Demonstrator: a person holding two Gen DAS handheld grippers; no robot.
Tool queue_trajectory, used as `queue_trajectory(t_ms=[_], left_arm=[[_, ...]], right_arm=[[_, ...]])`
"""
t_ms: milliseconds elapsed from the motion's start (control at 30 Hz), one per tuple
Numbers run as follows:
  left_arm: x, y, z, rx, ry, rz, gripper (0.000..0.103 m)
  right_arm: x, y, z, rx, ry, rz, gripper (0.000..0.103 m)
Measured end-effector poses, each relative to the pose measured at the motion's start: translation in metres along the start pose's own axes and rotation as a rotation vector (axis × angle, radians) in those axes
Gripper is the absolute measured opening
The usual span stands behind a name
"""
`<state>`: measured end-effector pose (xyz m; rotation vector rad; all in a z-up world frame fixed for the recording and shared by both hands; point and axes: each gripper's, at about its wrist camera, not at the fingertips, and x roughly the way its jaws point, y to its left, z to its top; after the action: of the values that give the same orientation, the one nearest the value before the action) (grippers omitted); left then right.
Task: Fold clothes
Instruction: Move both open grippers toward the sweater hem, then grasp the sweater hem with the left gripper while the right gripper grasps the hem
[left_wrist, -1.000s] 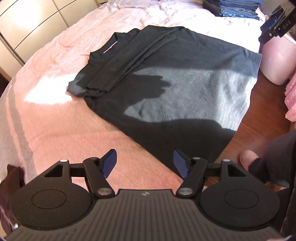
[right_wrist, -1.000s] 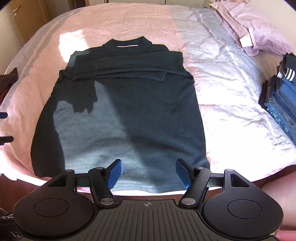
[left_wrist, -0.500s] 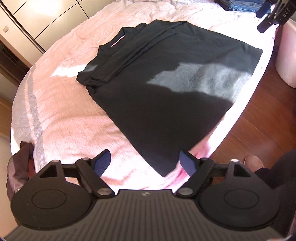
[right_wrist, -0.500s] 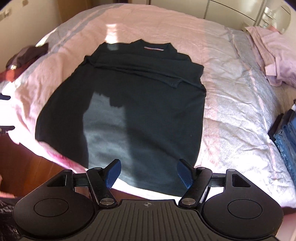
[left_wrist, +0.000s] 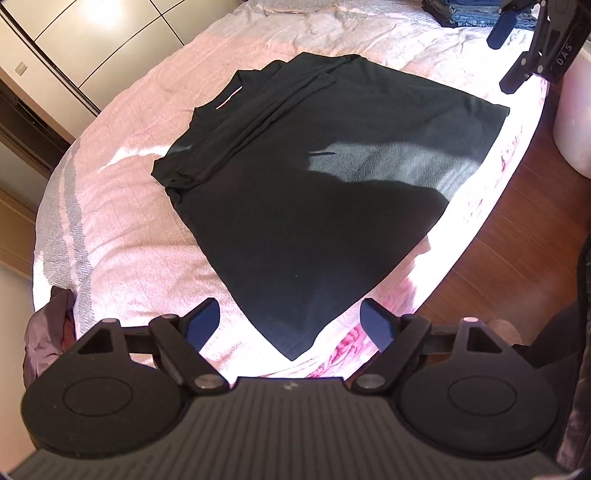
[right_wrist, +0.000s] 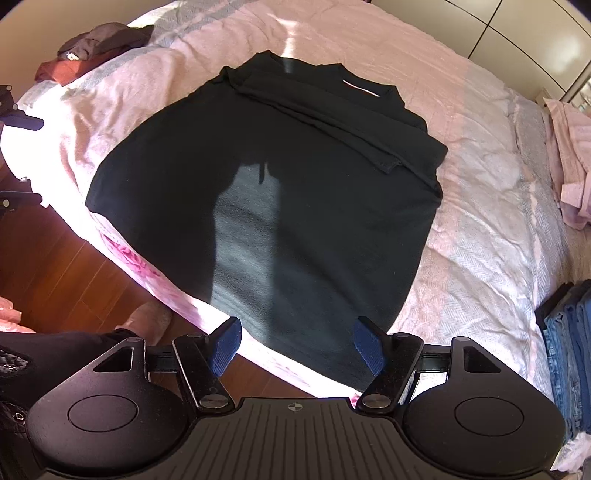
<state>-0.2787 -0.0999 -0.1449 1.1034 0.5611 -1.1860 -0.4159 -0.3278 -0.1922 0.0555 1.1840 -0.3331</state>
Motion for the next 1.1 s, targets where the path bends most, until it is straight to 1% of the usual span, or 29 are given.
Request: queue_trajectory(t_ms=[167,300,433,533,633,700,767,867,900,933,1000,1033,1100], left_arm=[[0.005,0.002,-0.002,0.015,0.020,0.001,0.081],[0.013,0.002,-0.006,0.025,0.030,0.002,0.081],[0.035,-0.012,-0.016,0.057,0.020,-0.001,0.081],[0.065,-0.038,-0.030,0.148,0.004,0.014,0.081],[0.099,-0.073,-0.049,0.332,-0.030,0.058,0.081],[0.121,-0.091,-0.059,0.414,-0.055,0.090,0.080],[0.140,-0.101,-0.063,0.451,-0.079,0.113,0.080],[0.160,-0.107,-0.060,0.457,-0.117,0.158,0.079],[0.163,-0.106,-0.057,0.452,-0.126,0.165,0.072],[0.162,-0.102,-0.054,0.437,-0.137,0.165,0.057],[0.153,-0.087,-0.043,0.394,-0.126,0.119,0.046],[0.148,-0.079,-0.038,0.371,-0.120,0.094,0.033],[0.133,-0.059,-0.025,0.317,-0.126,0.056,0.018]], right_arm=[[0.005,-0.001,0.003,0.005,0.006,0.011,0.070],[0.013,-0.003,0.005,0.000,0.012,0.003,0.070],[0.030,0.000,-0.004,-0.053,-0.001,-0.004,0.070],[0.050,0.006,-0.020,-0.104,-0.019,0.009,0.070],[0.069,0.012,-0.036,-0.154,-0.019,0.010,0.070],[0.079,0.015,-0.044,-0.170,-0.026,0.004,0.070],[0.086,0.016,-0.048,-0.177,-0.036,0.000,0.070],[0.096,0.016,-0.050,-0.194,-0.040,-0.014,0.070],[0.099,0.016,-0.050,-0.201,-0.041,-0.019,0.070],[0.099,0.016,-0.050,-0.206,-0.043,-0.021,0.070],[0.101,0.016,-0.050,-0.218,-0.047,-0.026,0.070],[0.101,0.017,-0.050,-0.223,-0.049,-0.029,0.070],[0.101,0.016,-0.050,-0.240,-0.060,-0.031,0.070]])
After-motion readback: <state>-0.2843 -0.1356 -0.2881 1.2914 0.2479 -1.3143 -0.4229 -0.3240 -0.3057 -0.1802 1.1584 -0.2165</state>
